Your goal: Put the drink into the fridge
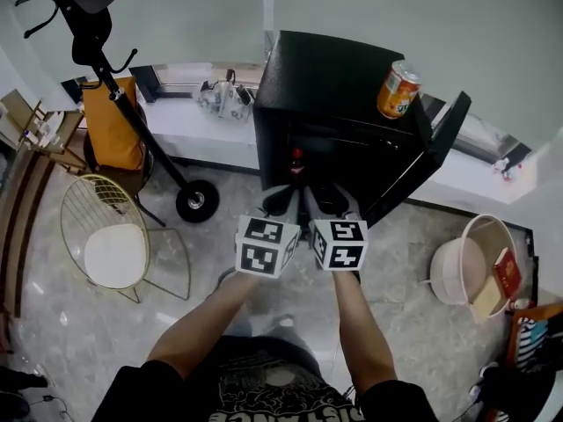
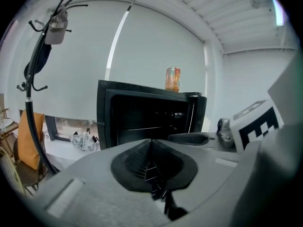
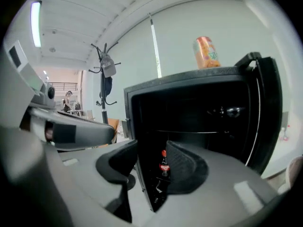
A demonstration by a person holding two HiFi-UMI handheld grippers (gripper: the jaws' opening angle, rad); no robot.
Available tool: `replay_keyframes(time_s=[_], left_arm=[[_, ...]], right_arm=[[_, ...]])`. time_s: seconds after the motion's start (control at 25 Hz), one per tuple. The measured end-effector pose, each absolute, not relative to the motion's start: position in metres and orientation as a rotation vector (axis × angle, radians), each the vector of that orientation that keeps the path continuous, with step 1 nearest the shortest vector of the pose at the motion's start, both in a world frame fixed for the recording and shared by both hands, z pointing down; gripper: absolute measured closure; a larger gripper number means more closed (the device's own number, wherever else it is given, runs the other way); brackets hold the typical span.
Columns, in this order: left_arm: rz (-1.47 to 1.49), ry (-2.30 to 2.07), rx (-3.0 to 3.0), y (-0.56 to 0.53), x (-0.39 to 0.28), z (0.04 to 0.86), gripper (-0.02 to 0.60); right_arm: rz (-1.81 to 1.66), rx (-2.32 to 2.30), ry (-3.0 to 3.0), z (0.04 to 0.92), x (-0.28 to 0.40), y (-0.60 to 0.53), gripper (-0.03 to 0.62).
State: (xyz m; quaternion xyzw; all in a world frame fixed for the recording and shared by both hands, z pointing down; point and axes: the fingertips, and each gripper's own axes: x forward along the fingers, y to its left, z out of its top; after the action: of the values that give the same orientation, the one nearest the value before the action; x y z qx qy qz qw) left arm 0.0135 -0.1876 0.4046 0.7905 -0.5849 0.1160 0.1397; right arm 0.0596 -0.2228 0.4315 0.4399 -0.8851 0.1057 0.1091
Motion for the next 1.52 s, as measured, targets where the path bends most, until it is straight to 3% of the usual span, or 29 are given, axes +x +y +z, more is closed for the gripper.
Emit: replay_keyframes(time_s=[0.84, 1.52], left_arm=[[0.355, -1.504, 2.414, -0.149, 0.005, 0.368, 0.577], [0.286, -1.272, 2.643, -0.178, 0.018, 0.304, 0.577]], right_arm=[[0.297, 1.494, -2.523, 0.356, 0.064, -0.144, 0.425], [0.147, 1.752, -2.416, 0.279, 0.072, -0.184, 0.425]])
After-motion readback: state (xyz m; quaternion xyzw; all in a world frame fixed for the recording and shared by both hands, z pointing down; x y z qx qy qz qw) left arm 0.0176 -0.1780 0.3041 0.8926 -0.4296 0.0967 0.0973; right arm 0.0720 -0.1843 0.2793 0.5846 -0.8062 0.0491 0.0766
